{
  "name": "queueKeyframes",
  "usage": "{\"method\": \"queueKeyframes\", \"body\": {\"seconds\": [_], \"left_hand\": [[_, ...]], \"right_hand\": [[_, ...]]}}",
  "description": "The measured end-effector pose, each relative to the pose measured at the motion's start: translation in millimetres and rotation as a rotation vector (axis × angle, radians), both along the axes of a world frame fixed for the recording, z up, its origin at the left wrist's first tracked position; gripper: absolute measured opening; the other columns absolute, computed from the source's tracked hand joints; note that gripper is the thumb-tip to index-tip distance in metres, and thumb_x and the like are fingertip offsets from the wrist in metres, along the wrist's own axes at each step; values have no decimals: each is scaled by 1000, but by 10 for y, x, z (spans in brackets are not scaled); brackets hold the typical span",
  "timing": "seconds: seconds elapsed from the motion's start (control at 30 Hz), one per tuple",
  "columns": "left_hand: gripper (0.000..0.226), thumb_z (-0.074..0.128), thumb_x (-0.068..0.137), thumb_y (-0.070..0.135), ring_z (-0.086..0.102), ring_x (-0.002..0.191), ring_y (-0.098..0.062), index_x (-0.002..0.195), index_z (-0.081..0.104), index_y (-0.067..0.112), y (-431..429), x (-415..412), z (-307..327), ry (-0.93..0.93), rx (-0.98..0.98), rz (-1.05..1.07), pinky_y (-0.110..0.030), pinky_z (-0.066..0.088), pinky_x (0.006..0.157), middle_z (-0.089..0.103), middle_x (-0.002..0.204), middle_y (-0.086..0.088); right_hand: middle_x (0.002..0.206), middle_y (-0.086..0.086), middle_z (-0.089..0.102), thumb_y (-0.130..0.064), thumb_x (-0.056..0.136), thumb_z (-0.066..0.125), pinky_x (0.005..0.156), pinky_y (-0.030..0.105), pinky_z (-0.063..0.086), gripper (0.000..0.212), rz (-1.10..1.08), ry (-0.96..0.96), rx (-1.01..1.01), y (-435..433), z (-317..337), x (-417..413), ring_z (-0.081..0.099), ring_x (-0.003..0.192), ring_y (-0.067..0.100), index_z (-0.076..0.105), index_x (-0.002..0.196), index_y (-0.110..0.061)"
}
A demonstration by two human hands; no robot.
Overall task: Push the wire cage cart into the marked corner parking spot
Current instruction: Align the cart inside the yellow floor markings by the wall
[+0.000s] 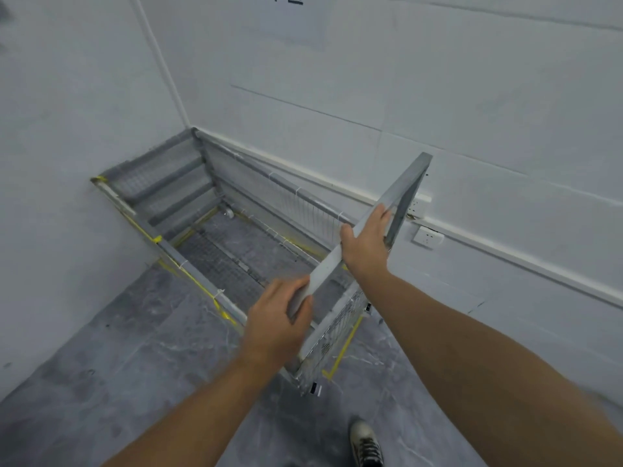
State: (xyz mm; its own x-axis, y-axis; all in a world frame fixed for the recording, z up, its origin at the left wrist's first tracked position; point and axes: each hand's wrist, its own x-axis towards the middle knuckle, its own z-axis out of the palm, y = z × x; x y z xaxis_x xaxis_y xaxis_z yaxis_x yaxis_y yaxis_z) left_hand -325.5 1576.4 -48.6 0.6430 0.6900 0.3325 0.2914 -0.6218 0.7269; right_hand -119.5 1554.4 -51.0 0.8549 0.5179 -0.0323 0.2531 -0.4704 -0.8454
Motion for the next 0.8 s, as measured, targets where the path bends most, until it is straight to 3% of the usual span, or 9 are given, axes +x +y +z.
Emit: {"method": "queueKeyframes", "body": {"seconds": [0.13,0.33,0.43,0.53,0.67,0.73,0.8], "left_hand": [[31,63,85,22,59,85,-9,113,67,11,14,137,-6,0,34,13,-23,46,74,65,100,-2],[30,64,87,19,55,83,-5,116,65,9,14,491,32,4,6,24,-18,42,74,63,99,-2],[33,62,87,23,53,83,-4,117,65,11,51,705,29,18,-2,51,-13,38,75,62,99,-1],[34,60,87,26,53,85,-3,118,65,13,87,931,21,17,-13,76,-10,36,76,62,99,0],[36,57,87,30,55,85,-7,118,65,13,152,1291,49,18,-34,107,-22,43,74,63,100,0],[36,56,87,31,55,83,-7,117,65,14,174,1448,58,11,-39,125,-24,44,73,62,99,0],[34,57,87,30,53,80,-5,116,66,15,189,1536,39,-4,-19,137,-22,43,71,61,97,2]], "right_hand": [[164,2,-18,-36,100,42,57,5,34,79,-10,23,19,68,-62,128,39,130,27,-13,154,-20],[163,0,-19,-36,100,43,93,38,48,80,23,34,7,143,-7,470,34,139,29,-14,154,-20],[164,1,-17,-36,100,43,93,26,30,79,32,20,-17,209,19,681,27,143,24,-12,155,-19],[164,3,-17,-37,100,42,92,24,23,79,65,16,-35,284,20,916,21,145,23,-11,155,-18],[164,3,-14,-41,99,43,108,35,25,80,109,4,-76,405,61,1281,20,146,25,-9,155,-18],[164,5,-14,-45,98,42,114,40,19,81,144,-1,-117,448,83,1465,12,149,25,-8,155,-17],[164,8,-8,-45,97,44,113,43,24,78,182,-21,-113,481,82,1588,18,146,28,-1,154,-17]]}}
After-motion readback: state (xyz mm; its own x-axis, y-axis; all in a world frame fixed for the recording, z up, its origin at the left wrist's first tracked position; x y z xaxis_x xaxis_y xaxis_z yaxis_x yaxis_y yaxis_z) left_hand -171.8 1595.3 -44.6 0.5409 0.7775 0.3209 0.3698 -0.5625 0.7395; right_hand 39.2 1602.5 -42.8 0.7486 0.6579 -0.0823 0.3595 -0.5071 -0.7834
